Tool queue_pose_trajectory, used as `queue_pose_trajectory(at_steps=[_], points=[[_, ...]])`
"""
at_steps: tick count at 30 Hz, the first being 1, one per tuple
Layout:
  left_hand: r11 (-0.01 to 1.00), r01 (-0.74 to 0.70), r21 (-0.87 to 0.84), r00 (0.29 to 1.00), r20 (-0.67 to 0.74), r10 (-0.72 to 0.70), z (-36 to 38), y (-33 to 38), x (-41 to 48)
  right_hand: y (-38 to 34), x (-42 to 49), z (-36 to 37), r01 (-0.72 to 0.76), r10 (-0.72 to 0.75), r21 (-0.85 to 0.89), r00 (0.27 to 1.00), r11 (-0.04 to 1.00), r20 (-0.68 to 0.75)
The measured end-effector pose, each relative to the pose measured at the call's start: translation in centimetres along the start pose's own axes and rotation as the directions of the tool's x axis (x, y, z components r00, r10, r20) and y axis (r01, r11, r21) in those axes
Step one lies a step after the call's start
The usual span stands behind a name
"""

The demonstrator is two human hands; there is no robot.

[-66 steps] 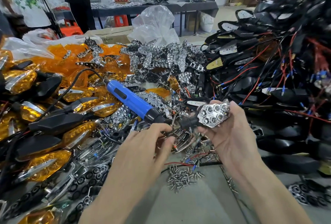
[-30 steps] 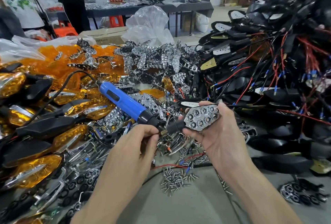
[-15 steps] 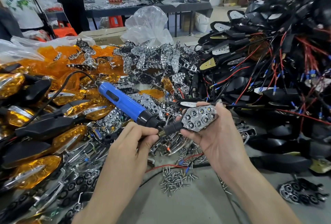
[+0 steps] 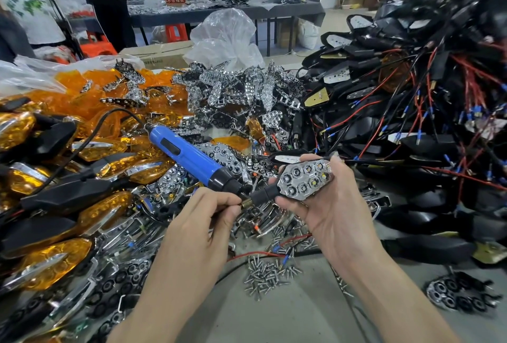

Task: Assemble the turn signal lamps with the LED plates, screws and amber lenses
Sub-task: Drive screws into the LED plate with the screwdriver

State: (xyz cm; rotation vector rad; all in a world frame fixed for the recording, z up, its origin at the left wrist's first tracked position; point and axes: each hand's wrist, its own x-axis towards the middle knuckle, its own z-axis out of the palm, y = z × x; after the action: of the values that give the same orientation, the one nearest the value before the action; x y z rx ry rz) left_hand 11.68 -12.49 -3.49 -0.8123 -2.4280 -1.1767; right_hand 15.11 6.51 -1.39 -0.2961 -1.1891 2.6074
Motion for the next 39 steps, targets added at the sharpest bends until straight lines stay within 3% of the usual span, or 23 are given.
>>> queue_pose_trajectory(at_steps=[17, 20, 39], points=[[1.0, -0.01, 0.012, 0.999, -0.032, 0.011, 0.2, 0.2, 0.0, 0.0, 0.0, -0.1, 0.001, 0.0, 0.025, 1.0, 1.0, -0.029], [1.0, -0.01, 0.013, 0.999, -0.032, 0.01, 0.2, 0.3, -0.1, 0.4, 0.0, -0.2, 0.057, -0.06, -0.061, 0.997, 0.997, -0.049], [1.0, 0.001, 0.014, 0.999, -0.037, -0.001, 0.0, 0.4, 0.1, 1.8, -0.2, -0.4, 0.149, -0.13, -0.173, 0.985, 0.974, 0.115]])
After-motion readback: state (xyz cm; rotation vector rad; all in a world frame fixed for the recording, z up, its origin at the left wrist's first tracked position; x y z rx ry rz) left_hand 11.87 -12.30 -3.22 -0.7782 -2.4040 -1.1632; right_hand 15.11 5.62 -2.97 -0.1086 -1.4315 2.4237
